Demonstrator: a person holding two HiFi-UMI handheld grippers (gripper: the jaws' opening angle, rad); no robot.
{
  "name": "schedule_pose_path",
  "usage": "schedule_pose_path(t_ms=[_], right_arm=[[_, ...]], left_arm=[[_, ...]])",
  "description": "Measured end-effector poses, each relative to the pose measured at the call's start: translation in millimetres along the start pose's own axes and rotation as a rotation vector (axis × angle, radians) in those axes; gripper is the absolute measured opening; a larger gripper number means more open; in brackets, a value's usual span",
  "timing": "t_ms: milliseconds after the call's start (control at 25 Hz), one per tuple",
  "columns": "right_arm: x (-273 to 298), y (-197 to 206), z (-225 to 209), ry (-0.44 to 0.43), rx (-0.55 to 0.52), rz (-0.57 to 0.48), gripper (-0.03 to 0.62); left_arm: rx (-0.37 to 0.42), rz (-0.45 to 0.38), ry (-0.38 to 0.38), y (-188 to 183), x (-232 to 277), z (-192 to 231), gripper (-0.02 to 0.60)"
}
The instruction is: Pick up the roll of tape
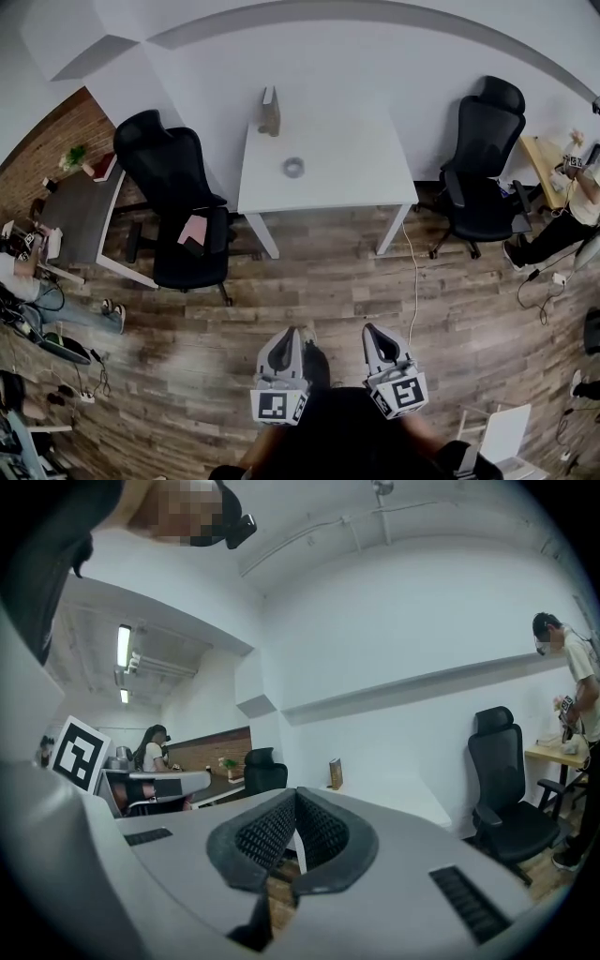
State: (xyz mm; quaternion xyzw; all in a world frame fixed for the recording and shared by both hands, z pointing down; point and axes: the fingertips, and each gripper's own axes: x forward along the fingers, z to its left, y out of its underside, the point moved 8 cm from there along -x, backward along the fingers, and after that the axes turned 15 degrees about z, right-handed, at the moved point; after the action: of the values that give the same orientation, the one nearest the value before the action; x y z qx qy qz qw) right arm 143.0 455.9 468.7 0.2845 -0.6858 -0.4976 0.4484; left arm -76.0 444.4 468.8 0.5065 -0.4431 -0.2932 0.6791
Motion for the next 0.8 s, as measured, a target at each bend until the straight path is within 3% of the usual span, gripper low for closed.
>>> schedule_pose_path(t_ms=[240, 400, 800], right_arm=[[68, -36, -14, 0.022, 0.011, -0.017, 0.014], [117, -59, -15, 0.020, 0.003, -0.024, 0.014], [207, -90, -13, 0.009, 0.005, -0.012, 0.014]], left_arm=[[0.018, -0.011, 0.035, -32, 57, 45, 0.023], [-0.031, -0.046, 0.051, -53, 91, 81, 0.023], [-0.063, -0.027, 0.049, -71, 139, 151, 0.023]])
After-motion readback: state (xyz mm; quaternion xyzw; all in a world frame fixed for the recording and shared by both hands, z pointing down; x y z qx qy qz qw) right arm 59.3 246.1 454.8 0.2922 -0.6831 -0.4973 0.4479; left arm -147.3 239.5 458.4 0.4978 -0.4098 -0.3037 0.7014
